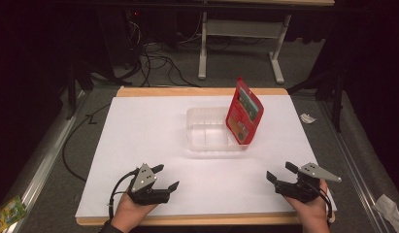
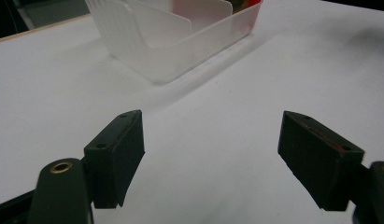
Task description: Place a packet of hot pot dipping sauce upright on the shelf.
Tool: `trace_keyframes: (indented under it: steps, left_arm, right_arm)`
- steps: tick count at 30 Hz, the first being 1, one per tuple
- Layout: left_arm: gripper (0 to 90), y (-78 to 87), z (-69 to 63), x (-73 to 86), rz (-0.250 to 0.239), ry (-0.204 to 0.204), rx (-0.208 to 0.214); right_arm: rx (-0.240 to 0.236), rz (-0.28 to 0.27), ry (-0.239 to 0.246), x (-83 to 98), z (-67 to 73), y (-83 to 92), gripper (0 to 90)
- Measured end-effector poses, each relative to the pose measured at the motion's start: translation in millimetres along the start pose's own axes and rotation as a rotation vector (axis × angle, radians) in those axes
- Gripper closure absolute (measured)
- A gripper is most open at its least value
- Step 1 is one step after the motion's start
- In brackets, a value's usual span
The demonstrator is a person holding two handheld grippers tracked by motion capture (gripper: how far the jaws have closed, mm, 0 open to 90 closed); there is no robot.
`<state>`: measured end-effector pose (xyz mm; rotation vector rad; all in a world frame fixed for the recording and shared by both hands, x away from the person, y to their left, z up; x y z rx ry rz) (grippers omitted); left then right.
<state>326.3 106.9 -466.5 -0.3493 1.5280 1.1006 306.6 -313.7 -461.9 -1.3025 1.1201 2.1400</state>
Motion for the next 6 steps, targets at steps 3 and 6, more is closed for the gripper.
trace_keyframes:
  steps: [3,6]
  left_arm:
    - [22.9,1.3,-1.8,1.6,0.007,-0.027,0.004]
    - [22.6,1.7,0.8,2.3,0.005,-0.012,0.004]
  right_arm:
    - [0.000,0.004,0.007,2.1,-0.8,-0.6,13.4]
    - [0.010,-0.001,-0.002,1.8,-3.9,0.8,13.7]
Point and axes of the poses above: each handheld gripper's, and its own axes: y roughly backward along the jaws, x roughly out of its underside, z roughly to its left, the point moved 4 cm from there along -y, roughly forward along the jaws, and after that the axes turned 14 degrees about -x, right-handed, at the moved point
